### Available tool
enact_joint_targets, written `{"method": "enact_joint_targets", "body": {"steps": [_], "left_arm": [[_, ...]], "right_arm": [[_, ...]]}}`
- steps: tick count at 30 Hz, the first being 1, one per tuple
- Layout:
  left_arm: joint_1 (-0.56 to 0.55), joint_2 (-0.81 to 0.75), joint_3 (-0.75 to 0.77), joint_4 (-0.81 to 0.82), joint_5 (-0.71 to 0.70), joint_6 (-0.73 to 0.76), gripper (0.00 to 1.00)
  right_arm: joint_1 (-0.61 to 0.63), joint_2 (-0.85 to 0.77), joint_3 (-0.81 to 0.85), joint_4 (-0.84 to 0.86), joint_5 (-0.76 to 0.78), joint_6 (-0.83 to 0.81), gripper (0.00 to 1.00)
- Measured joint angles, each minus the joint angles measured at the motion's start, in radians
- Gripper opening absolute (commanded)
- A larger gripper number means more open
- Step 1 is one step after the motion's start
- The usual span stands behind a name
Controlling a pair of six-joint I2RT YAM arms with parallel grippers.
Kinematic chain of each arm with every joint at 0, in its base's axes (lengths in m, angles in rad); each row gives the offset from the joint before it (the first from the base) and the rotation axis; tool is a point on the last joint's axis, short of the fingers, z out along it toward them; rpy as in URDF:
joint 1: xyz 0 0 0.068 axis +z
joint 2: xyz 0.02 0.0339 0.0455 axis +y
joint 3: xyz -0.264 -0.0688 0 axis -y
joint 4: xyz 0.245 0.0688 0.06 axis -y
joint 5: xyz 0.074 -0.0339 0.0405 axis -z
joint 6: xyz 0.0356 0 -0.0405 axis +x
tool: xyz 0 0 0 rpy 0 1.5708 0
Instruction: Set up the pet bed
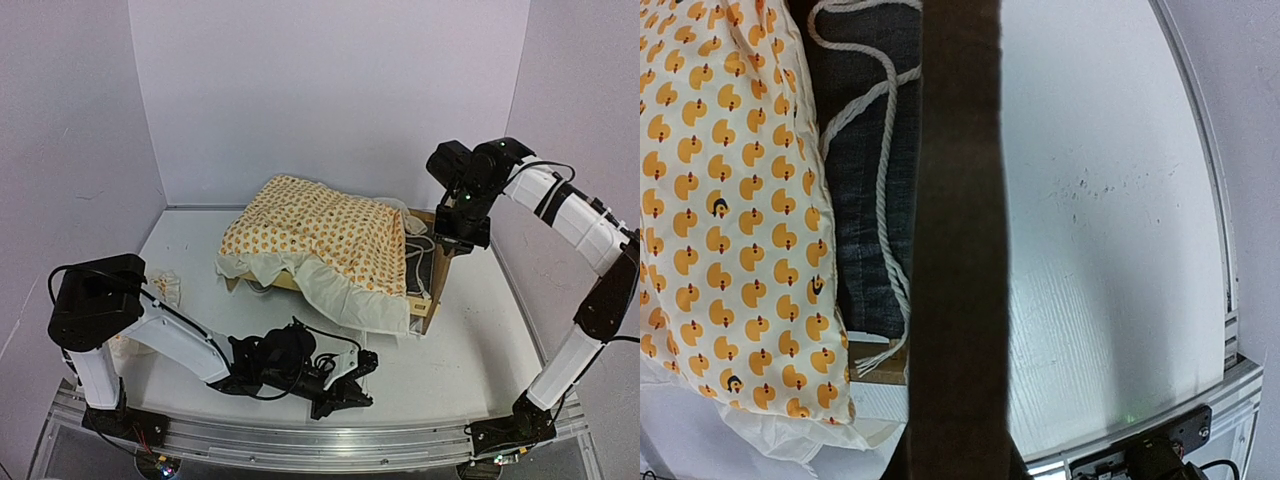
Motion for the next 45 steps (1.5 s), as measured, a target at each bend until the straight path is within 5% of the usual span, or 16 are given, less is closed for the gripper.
{"method": "enact_joint_targets", "body": {"steps": [13, 19, 22, 25, 30, 38, 45], "left_arm": [[-0.011, -0.203, -0.224, -0.159, -0.014, -0.067, 0.03], [-0.015, -0.352, -0.359, -0.174, -0.098, -0.189, 0.64], [-0.018, -0.411, -0.367, -0.191, -0.179, -0.214, 0.73], [-0.019, -0.43, -0.326, -0.163, -0.269, -0.208, 0.67], [-0.019, -0.174, -0.042, -0.05, -0.311, -0.113, 0.55], [0.024, 0.304, 0.356, 0.039, -0.253, 0.156, 0.68], [0.113, 0.465, 0.519, -0.004, -0.237, 0.302, 0.76]], "right_arm": [[0.0, -0.009, 0.011, 0.007, 0.036, -0.051, 0.0], [-0.003, -0.009, 0.016, 0.007, 0.037, -0.058, 0.0], [-0.005, -0.009, 0.016, 0.007, 0.037, -0.06, 0.0], [-0.005, -0.009, 0.017, 0.007, 0.036, -0.06, 0.0], [-0.005, -0.009, 0.019, 0.006, 0.035, -0.06, 0.0], [-0.007, -0.011, 0.023, 0.005, 0.028, -0.065, 0.0], [-0.011, -0.027, 0.021, -0.001, 0.01, -0.067, 0.0]]}}
